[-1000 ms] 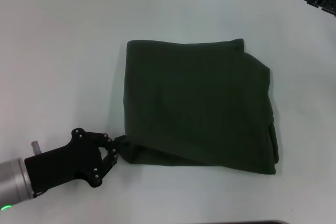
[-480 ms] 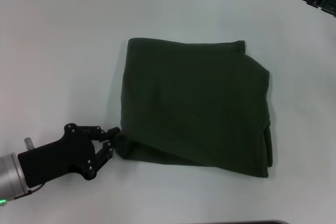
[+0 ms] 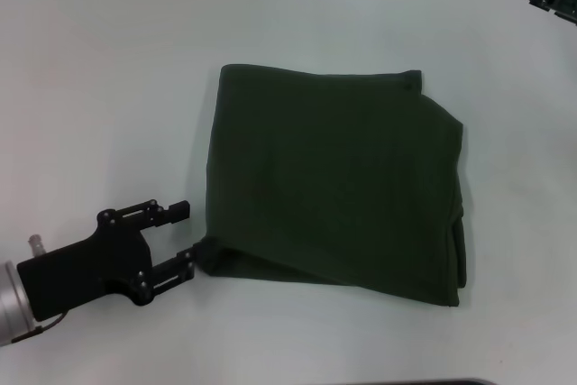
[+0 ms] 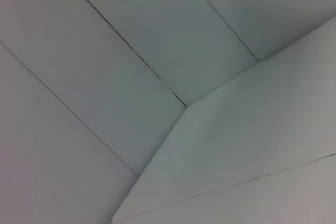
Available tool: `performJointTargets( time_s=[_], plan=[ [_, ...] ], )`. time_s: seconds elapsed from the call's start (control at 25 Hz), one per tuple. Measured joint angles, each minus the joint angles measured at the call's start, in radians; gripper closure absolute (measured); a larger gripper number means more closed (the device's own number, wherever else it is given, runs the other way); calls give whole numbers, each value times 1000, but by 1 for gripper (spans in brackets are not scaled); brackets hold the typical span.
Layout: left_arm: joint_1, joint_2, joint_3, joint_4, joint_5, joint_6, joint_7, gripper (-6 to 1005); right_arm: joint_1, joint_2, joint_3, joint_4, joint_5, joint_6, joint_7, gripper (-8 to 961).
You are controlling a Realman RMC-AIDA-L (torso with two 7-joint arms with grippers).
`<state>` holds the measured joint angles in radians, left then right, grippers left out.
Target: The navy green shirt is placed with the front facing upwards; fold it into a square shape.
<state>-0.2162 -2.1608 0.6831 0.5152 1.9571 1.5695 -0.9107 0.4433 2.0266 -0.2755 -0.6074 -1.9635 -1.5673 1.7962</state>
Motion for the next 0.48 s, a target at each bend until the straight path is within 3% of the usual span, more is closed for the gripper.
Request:
performJointTargets(
  time_s=[0.2, 0.32, 0.48],
  plan=[
    [17, 2, -29, 44, 7, 54, -15, 451, -2, 0, 1, 0, 0, -1, 0, 45],
    [16, 3, -101, 54, 1, 137, -12, 387, -2, -1, 1, 0, 0, -3, 0, 45],
    [-8, 1, -139, 43, -1, 180, -7, 230, 0, -2, 1, 0, 1, -2, 0, 45]
  ],
)
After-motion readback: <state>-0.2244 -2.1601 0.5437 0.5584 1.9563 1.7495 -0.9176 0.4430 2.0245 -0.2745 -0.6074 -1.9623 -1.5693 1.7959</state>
